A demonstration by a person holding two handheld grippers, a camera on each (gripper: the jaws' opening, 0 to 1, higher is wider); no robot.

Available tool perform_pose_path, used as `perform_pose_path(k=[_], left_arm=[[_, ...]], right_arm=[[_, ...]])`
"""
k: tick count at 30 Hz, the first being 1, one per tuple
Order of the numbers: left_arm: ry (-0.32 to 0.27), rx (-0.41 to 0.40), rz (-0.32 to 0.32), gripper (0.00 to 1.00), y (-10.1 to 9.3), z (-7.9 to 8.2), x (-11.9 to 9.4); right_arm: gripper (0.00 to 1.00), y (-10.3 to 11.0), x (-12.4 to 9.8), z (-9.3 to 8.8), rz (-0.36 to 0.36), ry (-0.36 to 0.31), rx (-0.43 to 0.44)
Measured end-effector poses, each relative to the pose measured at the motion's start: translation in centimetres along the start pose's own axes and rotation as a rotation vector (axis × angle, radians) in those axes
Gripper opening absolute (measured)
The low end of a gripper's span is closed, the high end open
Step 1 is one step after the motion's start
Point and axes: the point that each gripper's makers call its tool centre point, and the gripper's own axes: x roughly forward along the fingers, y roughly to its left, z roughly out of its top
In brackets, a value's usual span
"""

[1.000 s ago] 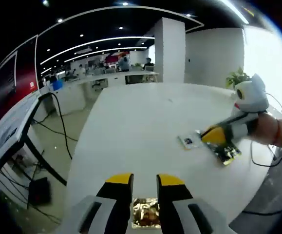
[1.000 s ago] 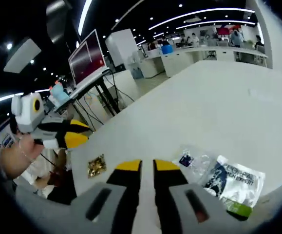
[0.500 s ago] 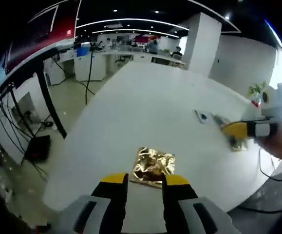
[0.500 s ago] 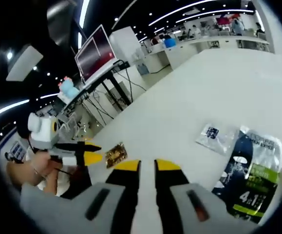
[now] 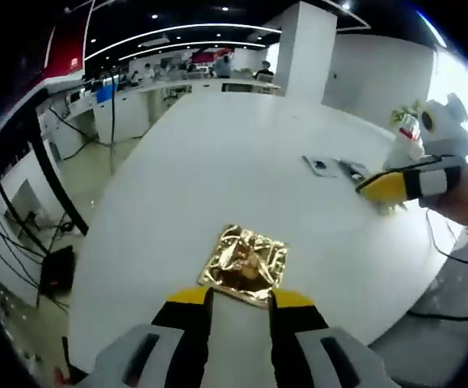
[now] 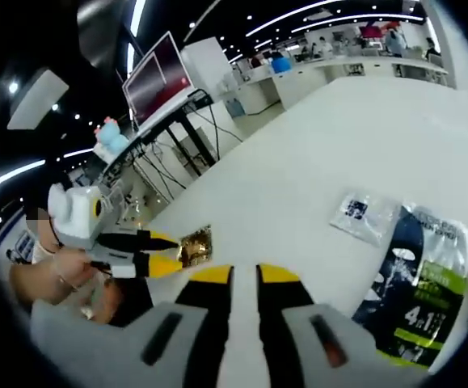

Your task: Arrange the skincare products in the storage area until every visible bottle or jar stands upright without overlapping.

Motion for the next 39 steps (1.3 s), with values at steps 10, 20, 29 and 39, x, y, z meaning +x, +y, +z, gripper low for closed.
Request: perform_pose_path(k=[10, 20, 29, 39], left_arm=[[-0.015, 0.089, -0.065, 0.26, -0.7, 1.1, 0.5], [-0.101, 0.039, -0.085, 0.10, -1.4, 1.8, -1.0], [-0.050, 0.110, -0.067, 0.05, -1.9, 0.5, -0.2], [-0.054, 0.117, -0.103, 0.01, -2.3, -0.5, 0.1]], right_arm=[[0.12, 1.6, 1.6, -0.4, 0.021, 0.062, -0.070], [0.14, 3.7, 4.0, -0.9, 0.057, 0.117, -0.144], [0.16, 4.7, 5.8, -0.9, 0.062, 0.148, -0.207], [0.16, 3.6, 6.6, -0.7, 0.041, 0.167, -0.204]])
